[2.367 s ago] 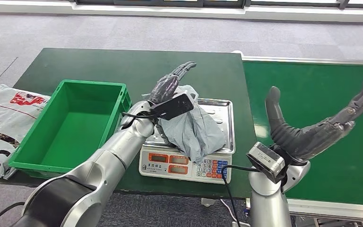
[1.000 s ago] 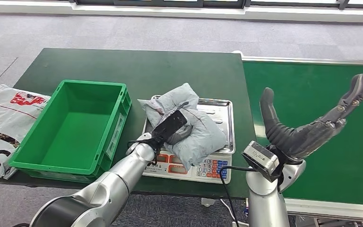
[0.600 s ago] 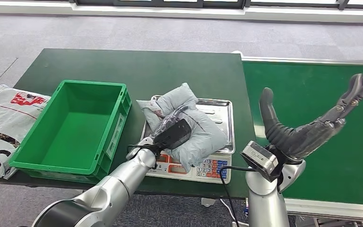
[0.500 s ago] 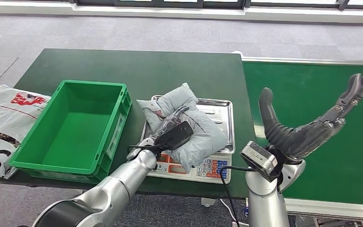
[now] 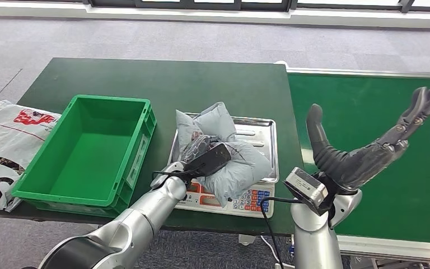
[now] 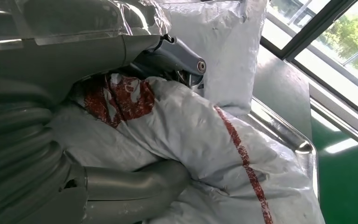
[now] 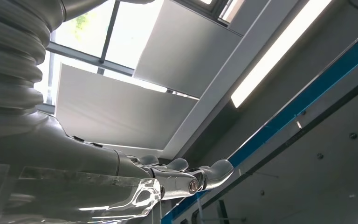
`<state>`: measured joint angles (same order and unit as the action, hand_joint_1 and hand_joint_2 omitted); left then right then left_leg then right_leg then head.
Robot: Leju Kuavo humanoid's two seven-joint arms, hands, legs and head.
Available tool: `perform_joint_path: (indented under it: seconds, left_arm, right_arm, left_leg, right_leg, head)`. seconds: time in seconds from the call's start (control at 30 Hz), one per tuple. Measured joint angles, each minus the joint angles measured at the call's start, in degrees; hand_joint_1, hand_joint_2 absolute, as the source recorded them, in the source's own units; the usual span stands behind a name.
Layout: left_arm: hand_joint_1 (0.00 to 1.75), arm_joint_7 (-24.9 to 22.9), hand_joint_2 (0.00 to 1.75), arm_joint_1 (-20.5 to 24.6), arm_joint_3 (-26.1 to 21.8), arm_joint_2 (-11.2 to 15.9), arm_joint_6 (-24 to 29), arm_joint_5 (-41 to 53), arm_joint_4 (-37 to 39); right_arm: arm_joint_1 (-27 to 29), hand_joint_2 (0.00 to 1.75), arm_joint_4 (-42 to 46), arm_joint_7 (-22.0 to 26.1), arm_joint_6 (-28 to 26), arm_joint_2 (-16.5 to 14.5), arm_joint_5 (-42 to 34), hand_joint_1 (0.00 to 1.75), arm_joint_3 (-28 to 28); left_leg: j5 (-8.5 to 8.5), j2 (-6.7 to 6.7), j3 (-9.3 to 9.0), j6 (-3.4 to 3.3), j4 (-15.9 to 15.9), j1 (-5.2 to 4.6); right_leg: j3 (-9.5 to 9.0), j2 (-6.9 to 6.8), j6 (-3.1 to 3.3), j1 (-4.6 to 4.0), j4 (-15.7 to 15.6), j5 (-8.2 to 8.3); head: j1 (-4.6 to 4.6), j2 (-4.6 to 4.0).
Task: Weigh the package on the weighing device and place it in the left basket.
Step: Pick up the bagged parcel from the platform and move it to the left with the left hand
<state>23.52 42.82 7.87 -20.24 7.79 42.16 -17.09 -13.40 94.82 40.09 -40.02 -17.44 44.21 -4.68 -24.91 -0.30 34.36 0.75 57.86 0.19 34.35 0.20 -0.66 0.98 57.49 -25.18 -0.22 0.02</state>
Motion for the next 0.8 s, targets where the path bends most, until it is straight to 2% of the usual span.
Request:
perform_joint_path:
  seconds: [0.43,0.53,0.6,0.7,0.77,0.8]
  left_arm:
    - [1.75,0.1,1.75,0.1,0.8,0.0,0.8,-0.9,-0.1]
    - [1.75,0.4,1.75,0.1,0.8,0.0,2.7,-1.0,-0.1]
    - [1.75,0.4,1.75,0.1,0.8,0.0,6.9,-0.1,-0.2]
    - [1.75,0.6,1.75,0.0,0.8,0.3,19.5,1.5,-0.7]
    - [1.75,2.5,1.75,-0.1,0.3,0.7,27.4,0.6,-2.1]
    - [1.75,4.0,1.75,-0.3,-0.3,1.1,29.6,0.3,-3.4]
  right_arm:
    - [0.1,1.75,0.0,0.0,0.0,0.0,-0.1,0.0,0.0]
    - [0.1,1.75,0.0,0.0,0.0,0.0,-0.1,0.0,0.0]
    - [0.1,1.75,0.0,0.0,0.0,0.0,0.0,0.0,0.1]
    - [0.3,1.75,0.2,0.0,0.0,0.0,0.0,0.0,0.5]
    - [0.5,1.75,0.5,0.0,0.0,0.0,0.0,0.0,0.9]
    - [0.6,1.75,0.7,0.0,0.0,0.0,-0.1,0.0,1.1]
  left_leg:
    - [0.0,0.0,-0.04,0.0,0.0,0.0]
    - [0.0,0.01,-0.04,0.0,0.0,0.0]
    - [0.0,0.01,-0.03,0.0,0.0,0.0]
    - [0.01,0.06,0.02,0.01,0.0,0.0]
    - [0.01,0.1,0.05,0.02,0.0,0.0]
    - [0.01,0.11,0.05,0.03,0.0,0.0]
  right_leg:
    - [-0.03,0.0,0.0,0.0,0.0,0.0]
    - [-0.02,0.0,0.0,0.0,0.0,0.0]
    - [0.0,0.01,0.01,0.0,0.0,0.0]
    - [0.09,0.06,0.02,0.0,0.0,0.03]
    - [0.14,0.09,0.02,-0.01,0.0,0.03]
    - [0.16,0.09,0.02,-0.01,0.0,0.04]
  head:
    - [0.0,0.01]
    - [0.0,0.01]
    - [0.0,0.01]
    - [0.0,0.01]
    - [0.0,0.01]
    - [0.0,0.01]
